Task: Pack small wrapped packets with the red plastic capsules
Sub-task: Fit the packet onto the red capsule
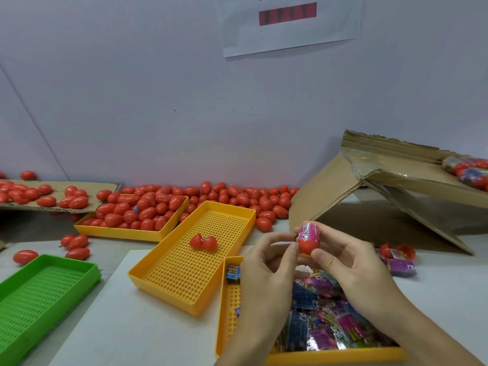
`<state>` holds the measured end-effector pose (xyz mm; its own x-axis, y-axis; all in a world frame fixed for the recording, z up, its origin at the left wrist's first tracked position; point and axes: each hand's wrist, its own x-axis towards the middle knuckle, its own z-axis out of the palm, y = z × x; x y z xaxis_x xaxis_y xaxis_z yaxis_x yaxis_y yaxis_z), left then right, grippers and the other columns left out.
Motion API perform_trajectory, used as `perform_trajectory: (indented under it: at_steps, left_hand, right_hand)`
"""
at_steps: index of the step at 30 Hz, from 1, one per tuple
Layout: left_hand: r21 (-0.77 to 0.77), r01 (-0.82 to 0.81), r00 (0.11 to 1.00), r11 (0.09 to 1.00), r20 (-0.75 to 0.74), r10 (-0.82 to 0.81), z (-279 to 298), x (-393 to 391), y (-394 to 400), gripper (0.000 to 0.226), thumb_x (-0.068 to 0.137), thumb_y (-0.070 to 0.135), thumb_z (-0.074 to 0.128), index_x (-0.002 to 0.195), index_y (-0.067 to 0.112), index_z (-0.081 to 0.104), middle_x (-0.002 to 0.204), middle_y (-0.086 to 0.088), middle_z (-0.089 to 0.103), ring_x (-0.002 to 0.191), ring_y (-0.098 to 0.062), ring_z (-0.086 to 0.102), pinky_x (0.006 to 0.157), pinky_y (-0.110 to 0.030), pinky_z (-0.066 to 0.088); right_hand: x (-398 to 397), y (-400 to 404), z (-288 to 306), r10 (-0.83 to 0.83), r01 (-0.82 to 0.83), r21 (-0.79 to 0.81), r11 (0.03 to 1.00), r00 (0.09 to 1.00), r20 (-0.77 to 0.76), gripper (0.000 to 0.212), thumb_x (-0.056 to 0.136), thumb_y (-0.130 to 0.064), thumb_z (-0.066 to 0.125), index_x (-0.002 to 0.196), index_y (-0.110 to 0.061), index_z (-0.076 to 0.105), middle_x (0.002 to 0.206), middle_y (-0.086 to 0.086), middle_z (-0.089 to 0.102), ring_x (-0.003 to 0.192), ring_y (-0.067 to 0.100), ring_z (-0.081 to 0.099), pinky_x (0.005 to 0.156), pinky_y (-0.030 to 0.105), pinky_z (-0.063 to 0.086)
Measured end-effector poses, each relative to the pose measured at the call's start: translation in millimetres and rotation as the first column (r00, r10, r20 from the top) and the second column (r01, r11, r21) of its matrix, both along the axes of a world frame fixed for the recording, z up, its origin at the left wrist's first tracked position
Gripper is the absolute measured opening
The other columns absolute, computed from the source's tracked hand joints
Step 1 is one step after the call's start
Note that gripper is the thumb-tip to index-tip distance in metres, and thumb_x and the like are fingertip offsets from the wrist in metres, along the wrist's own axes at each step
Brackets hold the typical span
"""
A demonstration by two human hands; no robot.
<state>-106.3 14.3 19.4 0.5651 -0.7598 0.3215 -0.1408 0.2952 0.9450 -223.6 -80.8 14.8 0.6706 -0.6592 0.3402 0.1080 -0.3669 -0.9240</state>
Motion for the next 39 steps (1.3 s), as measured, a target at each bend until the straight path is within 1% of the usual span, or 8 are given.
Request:
perform_trajectory:
  at_steps: [5,10,20,24,27,30,32,39]
  left_hand:
    - [0.013,-0.189,0.934,0.982,0.312,0.175,-4,-2,1,0.026,0.095,0.009,0.063,0.092,0.034,0.070,0.085,0.013,0.074,0.079,-0.006,0.073,0.070,-0.030,0.061]
    - [-0.045,-0.296,0.793,0.954,0.545,0.271,-5,-4,3,0.013,0.092,0.011,0.068,0.101,0.017,0.075,0.082,0.011,0.073,0.071,-0.001,0.068,0.066,-0.021,0.058]
    - [-0.141,-0.350,0.641,0.926,0.685,0.347,-4,-2,5,0.005,0.086,0.007,0.075,0.088,0.011,0.075,0.075,0.006,0.072,0.064,-0.004,0.065,0.059,-0.024,0.057]
    - [-0.146,-0.350,0.589,0.925,0.734,0.339,-6,-2,3,0.010,0.082,0.003,0.078,0.081,0.012,0.074,0.067,0.008,0.068,0.058,-0.002,0.060,0.056,-0.013,0.052]
    - [-0.059,-0.352,0.763,0.934,0.560,0.323,-5,-3,1,0.018,0.088,0.007,0.072,0.078,0.022,0.071,0.067,0.012,0.068,0.064,-0.003,0.065,0.061,-0.017,0.055]
    - [0.123,-0.036,0.999,0.992,0.036,0.031,5,-1,2,0.008,0.098,0.030,0.059,0.098,0.028,0.067,0.084,0.011,0.073,0.077,-0.014,0.072,0.067,-0.031,0.061]
    - [0.119,0.204,0.962,0.972,-0.210,-0.177,7,0,2,0.024,0.094,0.040,0.054,0.108,0.025,0.066,0.094,0.001,0.075,0.084,-0.020,0.074,0.068,-0.029,0.061]
    - [0.063,0.242,0.942,0.968,-0.256,-0.218,-6,-10,-3,0.040,0.095,0.041,0.047,0.109,0.011,0.070,0.100,-0.014,0.077,0.094,-0.029,0.074,0.076,-0.032,0.062]
  right_hand:
    - [0,3,-1,-0.027,0.027,-0.006,1.000,0.999,-0.035,0.045,0.080,-0.031,0.063,0.122,-0.045,0.056,0.117,-0.030,0.068,0.114,-0.009,0.061,0.088,0.009,0.050]
    - [-1,3,-1,-0.039,0.038,-0.029,0.999,0.999,-0.034,0.046,0.080,-0.030,0.064,0.124,-0.041,0.057,0.115,-0.032,0.068,0.112,-0.010,0.061,0.086,0.006,0.048]
    - [0,9,-2,-0.102,0.102,-0.052,0.993,0.995,0.000,0.045,0.076,-0.032,0.067,0.119,-0.043,0.060,0.113,-0.029,0.069,0.112,-0.007,0.062,0.085,0.007,0.049]
    - [1,7,-2,-0.142,0.143,-0.042,0.989,0.989,0.031,0.043,0.079,-0.027,0.070,0.118,-0.041,0.062,0.112,-0.027,0.071,0.111,-0.005,0.063,0.086,0.008,0.050]
    - [0,5,-3,-0.122,0.124,-0.045,0.991,0.992,0.042,0.045,0.085,-0.011,0.071,0.119,-0.039,0.063,0.111,-0.025,0.072,0.109,-0.005,0.065,0.081,0.008,0.051]
    - [1,7,-2,-0.065,0.065,-0.088,0.994,0.998,0.002,0.046,0.087,-0.012,0.068,0.125,-0.037,0.063,0.119,-0.023,0.069,0.114,-0.004,0.062,0.086,0.011,0.052]
    - [2,7,-3,-0.044,0.042,-0.096,0.994,0.999,-0.016,0.048,0.088,-0.006,0.068,0.125,-0.036,0.064,0.125,-0.019,0.066,0.116,0.003,0.063,0.088,0.019,0.055]
    - [1,9,-3,-0.173,0.163,-0.157,0.974,0.984,-0.053,0.053,0.089,0.002,0.067,0.122,-0.039,0.067,0.127,-0.023,0.064,0.112,0.006,0.065,0.091,0.029,0.058]
